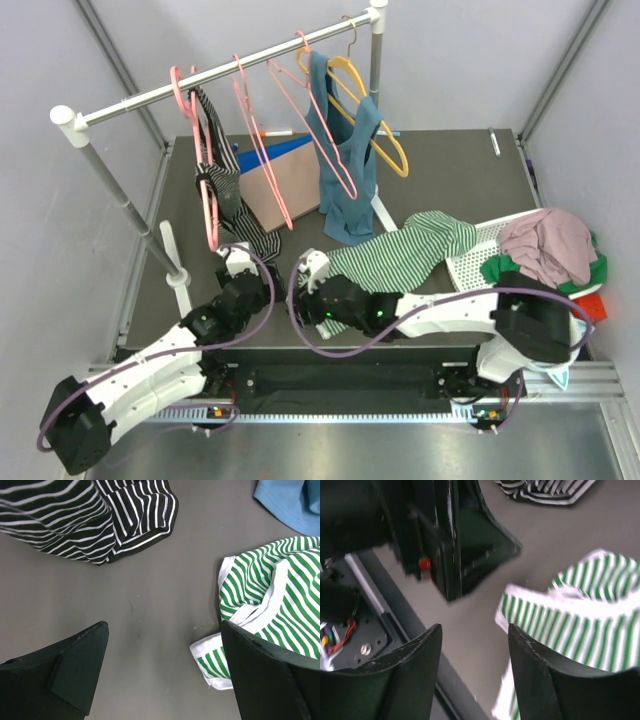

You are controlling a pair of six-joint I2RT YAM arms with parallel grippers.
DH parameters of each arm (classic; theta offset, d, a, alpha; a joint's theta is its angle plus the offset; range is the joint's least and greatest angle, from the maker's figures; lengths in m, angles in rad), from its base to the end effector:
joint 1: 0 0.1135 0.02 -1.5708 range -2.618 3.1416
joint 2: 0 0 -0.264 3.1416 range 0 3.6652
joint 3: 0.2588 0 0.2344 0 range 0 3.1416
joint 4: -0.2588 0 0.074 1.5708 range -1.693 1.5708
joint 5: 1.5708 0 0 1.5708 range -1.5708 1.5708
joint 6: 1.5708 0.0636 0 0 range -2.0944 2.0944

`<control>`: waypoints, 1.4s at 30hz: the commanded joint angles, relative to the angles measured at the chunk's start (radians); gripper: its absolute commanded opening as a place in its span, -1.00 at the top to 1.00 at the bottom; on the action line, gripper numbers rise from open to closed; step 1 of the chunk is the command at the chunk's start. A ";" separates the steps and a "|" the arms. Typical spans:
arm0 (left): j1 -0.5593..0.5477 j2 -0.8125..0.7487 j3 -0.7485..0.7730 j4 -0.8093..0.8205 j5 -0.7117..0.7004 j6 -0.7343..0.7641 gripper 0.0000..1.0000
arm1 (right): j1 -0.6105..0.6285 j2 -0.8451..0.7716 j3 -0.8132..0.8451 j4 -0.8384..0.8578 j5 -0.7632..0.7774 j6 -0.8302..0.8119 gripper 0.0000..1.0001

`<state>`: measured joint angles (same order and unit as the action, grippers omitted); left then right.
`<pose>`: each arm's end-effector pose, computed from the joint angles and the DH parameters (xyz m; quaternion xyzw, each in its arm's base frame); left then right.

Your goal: Place the tank top on the hanger

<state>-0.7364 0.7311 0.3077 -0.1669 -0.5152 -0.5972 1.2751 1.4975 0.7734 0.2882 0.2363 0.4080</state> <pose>0.1412 -0.0857 0.1794 -0.0603 0.8594 -0.1050 0.4968 0.1114 0.3145 0.2143 -0.2943 0.7865 0.3318 0.4298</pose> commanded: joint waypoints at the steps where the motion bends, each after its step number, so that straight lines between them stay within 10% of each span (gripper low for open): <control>1: 0.008 -0.061 -0.022 -0.026 0.006 -0.027 -0.97 | 0.021 0.124 0.107 0.065 0.023 -0.054 -0.05; 21: 0.009 -0.125 -0.058 -0.011 0.004 -0.039 -0.98 | 0.021 0.418 0.191 0.118 0.138 -0.092 0.19; 26: 0.009 -0.133 -0.059 -0.006 0.014 -0.029 -0.98 | 0.020 0.389 0.171 0.105 0.149 -0.067 1.00; 42: 0.006 0.095 -0.048 0.283 0.276 -0.024 -0.98 | 0.000 -0.499 -0.108 -0.646 0.673 0.309 1.00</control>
<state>-0.7265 0.7284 0.2508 -0.0734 -0.3496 -0.6022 1.2797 1.1198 0.7528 -0.0532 0.7513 0.4938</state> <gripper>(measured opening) 0.987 0.012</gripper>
